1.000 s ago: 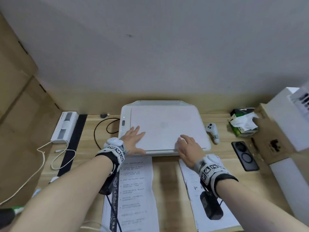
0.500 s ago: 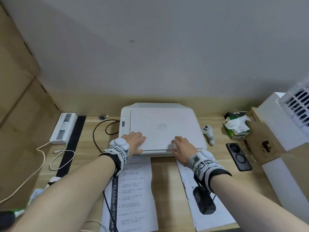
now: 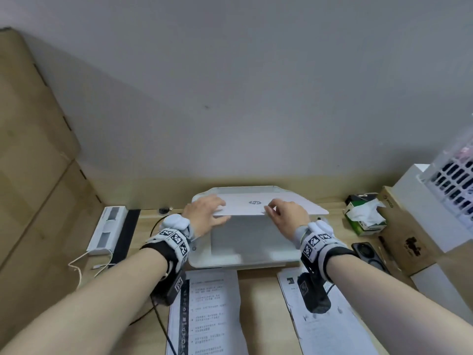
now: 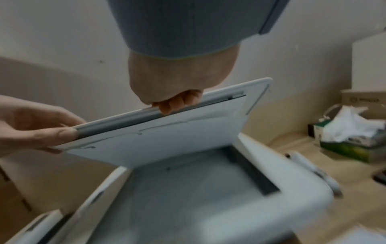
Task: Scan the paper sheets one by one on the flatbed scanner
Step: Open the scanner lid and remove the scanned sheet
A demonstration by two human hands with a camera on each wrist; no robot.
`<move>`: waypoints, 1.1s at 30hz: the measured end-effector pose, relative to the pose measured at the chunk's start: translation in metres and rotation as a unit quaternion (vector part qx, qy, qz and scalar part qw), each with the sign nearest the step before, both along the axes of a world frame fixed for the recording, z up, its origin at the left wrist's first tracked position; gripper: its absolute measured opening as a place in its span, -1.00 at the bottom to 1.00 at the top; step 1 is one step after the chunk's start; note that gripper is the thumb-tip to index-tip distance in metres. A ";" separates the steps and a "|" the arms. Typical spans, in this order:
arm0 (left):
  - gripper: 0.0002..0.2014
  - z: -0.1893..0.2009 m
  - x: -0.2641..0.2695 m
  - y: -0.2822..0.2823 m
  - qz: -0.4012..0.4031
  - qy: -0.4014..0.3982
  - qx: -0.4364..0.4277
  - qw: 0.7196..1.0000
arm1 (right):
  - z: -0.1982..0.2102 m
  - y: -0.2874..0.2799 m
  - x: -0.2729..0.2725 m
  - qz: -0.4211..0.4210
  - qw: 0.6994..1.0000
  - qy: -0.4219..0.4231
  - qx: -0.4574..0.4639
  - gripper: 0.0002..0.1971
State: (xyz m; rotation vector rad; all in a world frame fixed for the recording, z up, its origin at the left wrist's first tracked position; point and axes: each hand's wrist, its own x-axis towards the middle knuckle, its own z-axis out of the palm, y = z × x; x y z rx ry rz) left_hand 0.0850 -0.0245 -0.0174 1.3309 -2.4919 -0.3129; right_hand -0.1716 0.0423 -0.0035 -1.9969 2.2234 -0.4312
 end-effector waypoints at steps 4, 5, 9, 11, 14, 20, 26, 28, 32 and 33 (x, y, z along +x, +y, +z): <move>-0.57 0.035 -0.007 -0.033 0.128 0.123 0.062 0.982 | 0.035 -0.035 -0.003 0.000 0.998 0.006 -0.063 -0.80; -0.58 0.041 -0.010 -0.037 0.152 0.155 0.087 0.972 | 0.041 -0.041 -0.002 0.008 0.998 -0.001 -0.064 -0.83; -0.50 0.050 -0.026 -0.061 0.215 0.257 0.115 0.935 | 0.055 -0.069 -0.006 0.042 0.993 -0.030 -0.104 -0.74; -0.37 0.052 -0.035 -0.073 0.226 0.284 0.134 0.922 | 0.056 -0.087 -0.010 0.058 0.992 -0.029 -0.110 -0.69; -0.29 0.055 -0.045 -0.096 0.250 0.325 0.165 0.897 | 0.058 -0.117 -0.017 0.084 0.992 -0.025 -0.096 -0.59; -0.47 0.033 -0.050 -0.134 0.301 0.332 0.240 0.861 | 0.032 -0.156 -0.024 0.081 0.994 -0.054 -0.058 -0.39; -0.51 0.016 -0.052 -0.125 0.260 0.363 0.267 0.854 | -0.012 -0.156 -0.033 0.108 0.993 -0.046 -0.012 -0.35; -0.42 0.010 -0.051 -0.114 0.267 0.350 0.263 0.858 | -0.034 -0.145 -0.031 0.123 0.992 -0.035 0.014 -0.36; -0.43 -0.006 -0.039 -0.085 0.296 0.294 0.246 0.875 | -0.079 -0.116 -0.020 0.162 0.977 -0.002 0.140 -0.36; -0.48 -0.012 -0.033 -0.072 0.297 0.279 0.242 0.881 | -0.089 -0.104 -0.014 0.182 0.965 0.019 0.189 -0.35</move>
